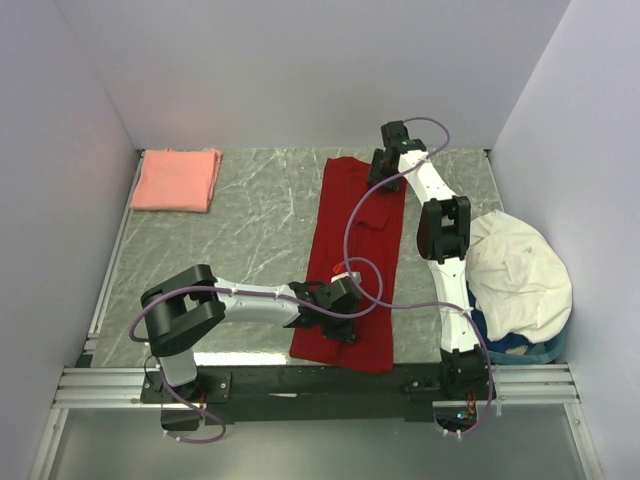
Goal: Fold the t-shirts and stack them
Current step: Fold the tshirt
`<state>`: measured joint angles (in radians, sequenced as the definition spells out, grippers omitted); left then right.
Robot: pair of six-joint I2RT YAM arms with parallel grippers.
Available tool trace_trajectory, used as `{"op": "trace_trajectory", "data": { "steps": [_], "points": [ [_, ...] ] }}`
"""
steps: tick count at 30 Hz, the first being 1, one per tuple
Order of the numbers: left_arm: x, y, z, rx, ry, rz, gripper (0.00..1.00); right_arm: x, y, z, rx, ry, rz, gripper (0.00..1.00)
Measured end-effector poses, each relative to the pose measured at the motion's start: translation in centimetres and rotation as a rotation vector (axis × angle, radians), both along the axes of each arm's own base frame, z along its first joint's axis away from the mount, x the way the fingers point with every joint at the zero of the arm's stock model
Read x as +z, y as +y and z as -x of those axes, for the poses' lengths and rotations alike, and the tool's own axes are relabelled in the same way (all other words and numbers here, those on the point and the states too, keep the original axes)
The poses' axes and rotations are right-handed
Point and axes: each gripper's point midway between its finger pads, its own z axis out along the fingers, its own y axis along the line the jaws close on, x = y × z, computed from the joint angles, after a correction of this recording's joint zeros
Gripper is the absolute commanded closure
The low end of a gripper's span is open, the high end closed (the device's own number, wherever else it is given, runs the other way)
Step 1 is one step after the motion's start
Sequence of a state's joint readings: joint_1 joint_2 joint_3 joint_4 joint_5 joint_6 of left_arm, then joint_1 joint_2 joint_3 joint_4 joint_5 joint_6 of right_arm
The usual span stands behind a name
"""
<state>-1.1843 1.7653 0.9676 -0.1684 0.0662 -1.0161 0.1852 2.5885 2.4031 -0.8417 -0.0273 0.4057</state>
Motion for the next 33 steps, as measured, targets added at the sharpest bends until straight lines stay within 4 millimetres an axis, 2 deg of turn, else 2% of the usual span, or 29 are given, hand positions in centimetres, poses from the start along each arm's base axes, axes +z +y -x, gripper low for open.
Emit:
{"op": "trace_trajectory", "data": {
  "steps": [3,4,7,9,11,13,15,16,18,19,20,21,23,26,28,30,33],
  "points": [
    [0.2,0.3,0.1,-0.002,-0.002,-0.009,0.87,0.3,-0.1,-0.4,0.001,-0.016,-0.002,0.41],
    [0.4,0.5,0.2,-0.004,-0.002,-0.013,0.79,0.5,-0.2,-0.5,-0.001,-0.022,-0.003,0.40],
    [2.0,0.8,0.3,-0.008,-0.016,0.004,0.73,1.8,-0.4,-0.5,-0.007,-0.042,-0.007,0.39],
    [3.7,1.0,0.3,-0.006,-0.034,0.032,0.71,3.9,-0.9,-0.1,-0.017,-0.064,-0.012,0.38],
    [5.6,1.3,0.2,0.001,-0.058,0.069,0.69,7.0,-1.3,0.6,-0.034,-0.103,-0.022,0.39],
    [7.3,2.2,0.1,0.016,-0.079,0.103,0.68,11.0,-1.5,2.0,-0.051,-0.156,-0.040,0.39],
    [8.6,3.5,-0.1,0.038,-0.093,0.128,0.67,14.5,-1.7,4.6,-0.068,-0.201,-0.065,0.39],
    [8.9,4.3,-0.4,0.055,-0.100,0.130,0.66,16.5,-1.7,6.3,-0.076,-0.233,-0.082,0.39],
    [9.0,6.1,-1.2,0.103,-0.112,0.123,0.64,19.3,-0.9,10.3,-0.075,-0.298,-0.113,0.39],
    [8.8,7.1,-1.5,0.124,-0.110,0.111,0.62,19.9,-0.2,12.2,-0.069,-0.313,-0.127,0.41],
    [8.1,9.0,-2.1,0.169,-0.105,0.078,0.62,20.4,1.9,16.5,-0.023,-0.317,-0.158,0.41],
    [8.0,9.7,-2.4,0.188,-0.109,0.075,0.61,21.2,3.4,18.3,0.005,-0.346,-0.184,0.41],
    [7.5,11.8,-2.5,0.223,-0.108,0.059,0.60,19.8,6.2,22.7,0.067,-0.341,-0.229,0.43],
    [7.9,13.8,-2.4,0.255,-0.115,0.060,0.60,15.5,8.4,30.0,0.158,-0.236,-0.259,0.44],
    [8.2,14.2,-2.5,0.263,-0.122,0.069,0.59,12.2,8.1,33.8,0.180,-0.158,-0.253,0.46],
    [7.7,14.6,-2.4,0.266,-0.121,0.065,0.60,8.8,6.9,37.2,0.175,-0.069,-0.239,0.48],
    [5.6,15.4,-1.5,0.254,-0.084,0.028,0.60,6.1,5.5,40.7,0.173,0.015,-0.223,0.51]
  ]
}}
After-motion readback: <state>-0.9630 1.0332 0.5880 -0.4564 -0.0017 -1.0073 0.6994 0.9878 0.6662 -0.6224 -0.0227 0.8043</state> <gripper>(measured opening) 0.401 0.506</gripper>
